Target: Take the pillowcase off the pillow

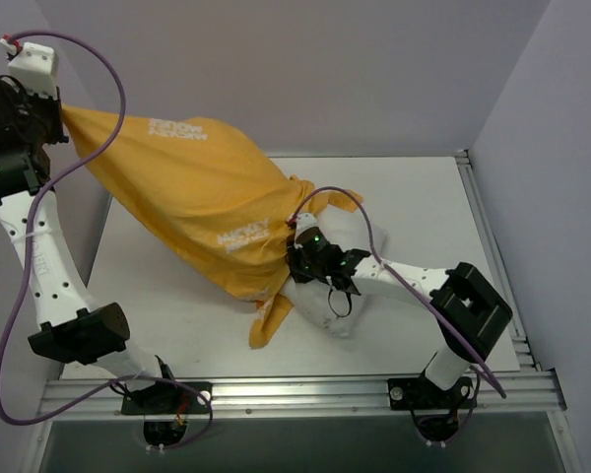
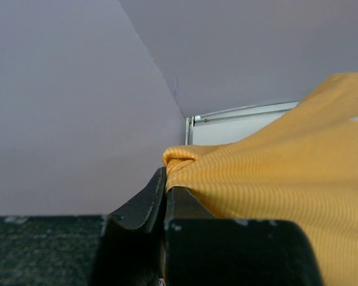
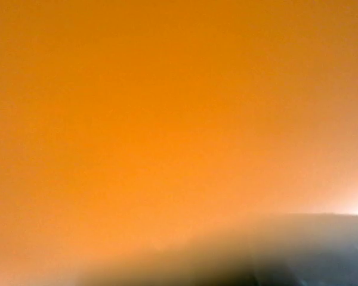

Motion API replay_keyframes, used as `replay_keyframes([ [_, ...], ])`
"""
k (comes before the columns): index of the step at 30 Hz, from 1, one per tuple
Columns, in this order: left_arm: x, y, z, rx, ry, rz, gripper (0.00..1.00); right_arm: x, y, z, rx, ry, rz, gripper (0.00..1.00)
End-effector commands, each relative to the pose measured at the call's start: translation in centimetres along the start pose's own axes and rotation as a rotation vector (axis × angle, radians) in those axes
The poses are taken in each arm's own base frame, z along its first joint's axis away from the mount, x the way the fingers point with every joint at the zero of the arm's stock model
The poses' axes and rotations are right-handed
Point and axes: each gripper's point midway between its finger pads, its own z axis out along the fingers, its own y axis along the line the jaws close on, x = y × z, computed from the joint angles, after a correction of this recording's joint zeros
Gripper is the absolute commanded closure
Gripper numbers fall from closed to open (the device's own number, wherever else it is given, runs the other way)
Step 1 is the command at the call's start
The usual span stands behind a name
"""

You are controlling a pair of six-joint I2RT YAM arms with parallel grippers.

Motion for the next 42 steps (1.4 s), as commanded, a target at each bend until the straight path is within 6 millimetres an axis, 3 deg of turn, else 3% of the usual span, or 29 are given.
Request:
replay_keyframes([
  [1, -7.8, 7.7, -4.3, -0.254, -0.22, -0.015, 0.98, 11.8, -12.7, -3.6, 0.359, 0.362, 0.209, 1.0],
  [2, -7.9, 8.9, -4.8, -0.279, -0.223, -0.03, 0.98, 11.3, -13.5, -4.0, 0.371, 0.34, 0.252, 1.0],
  [4, -8.0, 9.4, -4.5, -0.277, -0.219, -0.036, 0.98, 9.9, -15.1, -4.9, 0.381, 0.284, 0.321, 1.0],
  [7, -10.5, 10.3, -6.1, -0.325, -0.29, -0.012, 0.98, 9.4, -18.0, -6.2, 0.444, 0.271, 0.375, 1.0],
  [12, -14.2, 13.2, -10.3, -0.477, -0.419, 0.014, 0.98, 9.8, -19.5, -6.9, 0.462, 0.276, 0.444, 1.0],
  [17, -13.6, 14.4, -10.9, -0.517, -0.422, -0.006, 0.98, 9.5, -20.9, -7.6, 0.48, 0.255, 0.49, 1.0],
  [20, -13.1, 15.2, -11.0, -0.553, -0.408, -0.009, 0.98, 8.8, -22.7, -9.0, 0.521, 0.213, 0.517, 1.0],
  [23, -13.1, 17.3, -12.4, -0.619, -0.427, -0.042, 0.98, 8.6, -28.0, -11.7, 0.603, 0.129, 0.671, 1.0],
  [24, -13.2, 17.9, -13.1, -0.649, -0.443, -0.048, 0.98, 9.1, -30.7, -13.3, 0.658, 0.105, 0.748, 1.0],
  [28, -14.7, 19.4, -16.0, -0.739, -0.528, -0.066, 0.98, 7.5, -35.2, -15.8, 0.74, 0.056, 0.789, 1.0],
  [30, -15.9, 19.9, -18.2, -0.806, -0.583, -0.055, 0.98, 7.8, -36.4, -16.5, 0.793, 0.087, 0.776, 1.0],
  [35, -17.6, 20.4, -21.3, -0.9, -0.685, -0.043, 0.98, 7.1, -38.5, -18.8, 0.909, 0.124, 0.722, 1.0],
  [42, -17.2, 23.5, -25.1, -1.052, -0.728, -0.081, 0.98, 7.8, -40.5, -20.6, 1.023, 0.161, 0.703, 1.0],
])
